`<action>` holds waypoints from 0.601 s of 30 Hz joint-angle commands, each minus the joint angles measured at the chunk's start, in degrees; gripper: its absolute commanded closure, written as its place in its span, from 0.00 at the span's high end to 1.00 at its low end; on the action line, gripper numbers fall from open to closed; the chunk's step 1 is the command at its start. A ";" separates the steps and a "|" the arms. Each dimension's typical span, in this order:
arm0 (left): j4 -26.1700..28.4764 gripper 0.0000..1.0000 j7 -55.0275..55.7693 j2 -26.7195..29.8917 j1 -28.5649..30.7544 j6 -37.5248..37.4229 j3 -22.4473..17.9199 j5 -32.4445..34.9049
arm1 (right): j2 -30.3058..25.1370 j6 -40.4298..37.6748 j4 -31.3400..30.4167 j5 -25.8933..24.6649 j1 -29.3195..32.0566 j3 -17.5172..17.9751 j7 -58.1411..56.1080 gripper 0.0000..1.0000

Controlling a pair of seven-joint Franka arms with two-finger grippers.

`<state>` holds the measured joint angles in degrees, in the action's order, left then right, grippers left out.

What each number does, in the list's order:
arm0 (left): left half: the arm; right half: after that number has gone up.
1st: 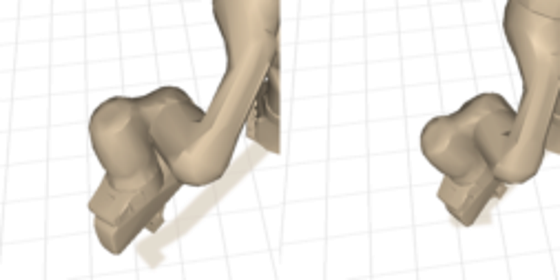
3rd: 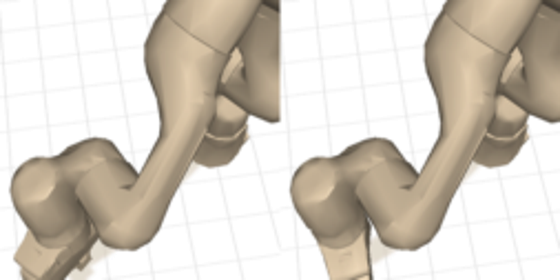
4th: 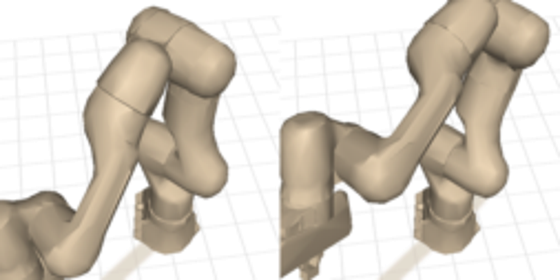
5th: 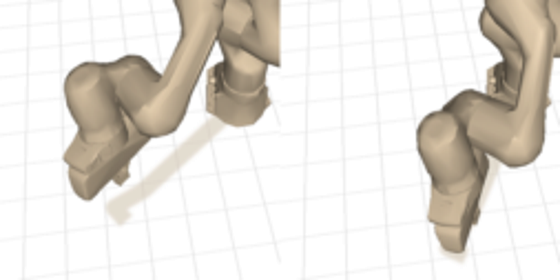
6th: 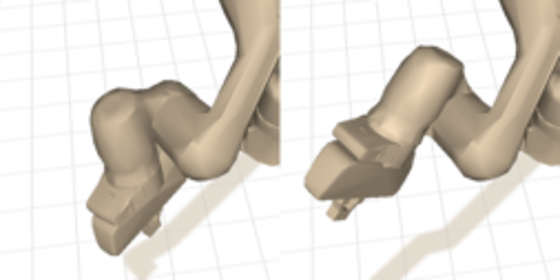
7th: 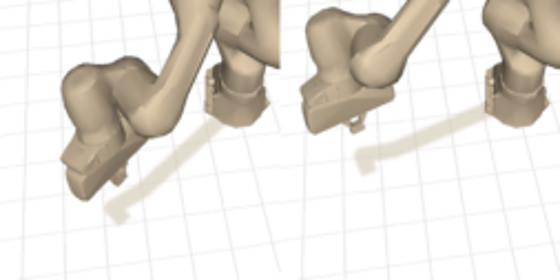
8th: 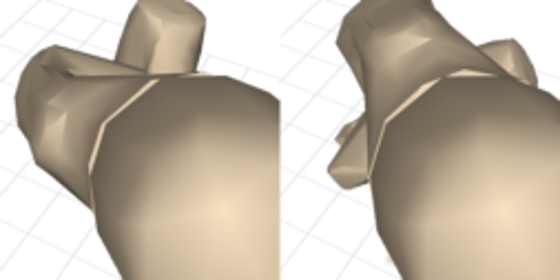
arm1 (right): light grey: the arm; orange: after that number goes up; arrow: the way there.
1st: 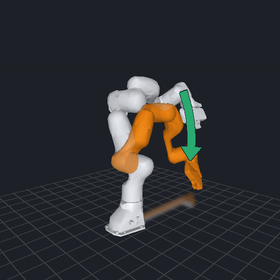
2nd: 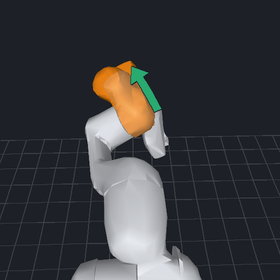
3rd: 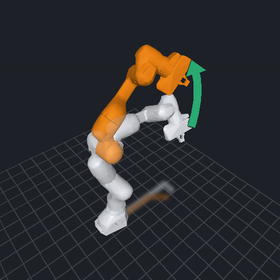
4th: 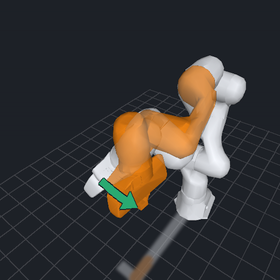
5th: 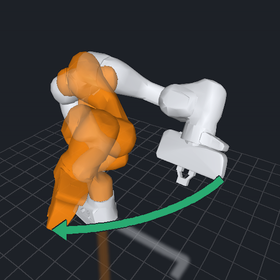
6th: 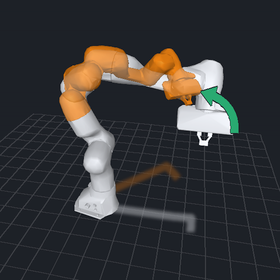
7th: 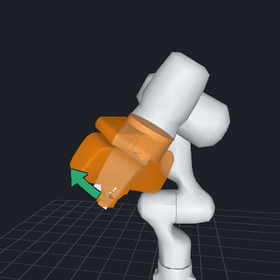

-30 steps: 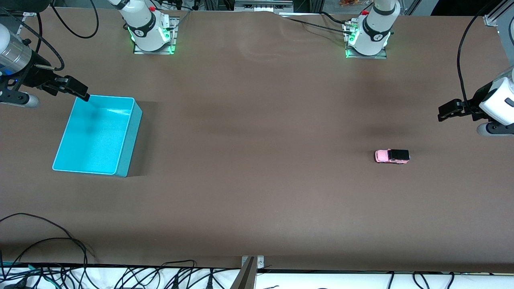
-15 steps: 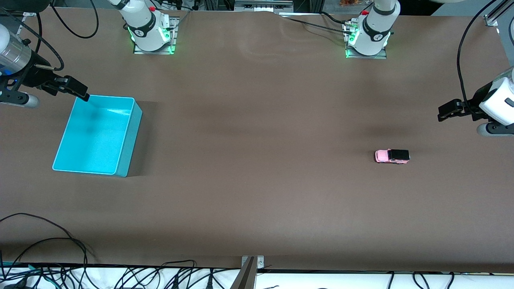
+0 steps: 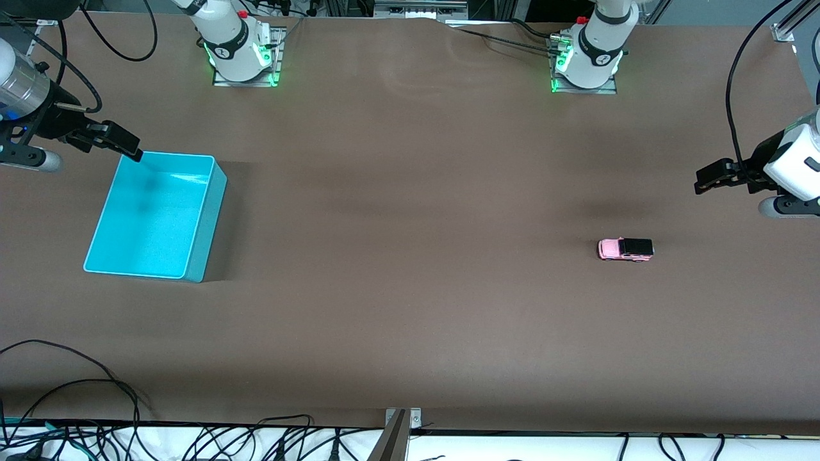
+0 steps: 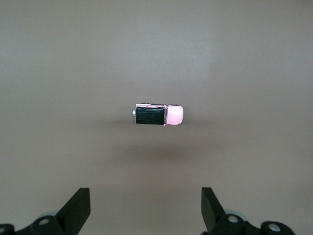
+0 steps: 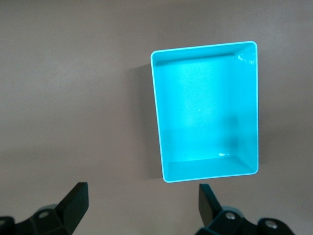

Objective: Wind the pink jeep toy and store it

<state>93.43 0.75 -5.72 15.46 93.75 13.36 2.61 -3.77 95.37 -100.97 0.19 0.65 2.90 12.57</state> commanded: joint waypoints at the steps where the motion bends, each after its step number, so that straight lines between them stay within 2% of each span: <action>1: -1.14 1.00 6.44 -0.43 0.01 -0.58 -0.09 -0.94 | -0.19 -0.98 0.78 -0.37 0.23 -0.09 -0.97 1.00; 8: -1.32 1.00 18.31 -1.92 -0.43 -0.58 0.00 -0.76 | -0.19 -0.98 0.78 -0.37 0.23 -0.09 -0.97 1.00; 18: -3.60 1.00 38.17 -7.02 -0.43 -0.41 -0.17 -0.59 | -0.19 -0.98 0.78 -0.28 0.23 -0.09 -0.97 1.00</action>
<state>92.95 29.74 -8.99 15.35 93.88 13.44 2.61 -3.77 95.37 -100.97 0.19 0.65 2.87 12.57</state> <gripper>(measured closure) 0.000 0.000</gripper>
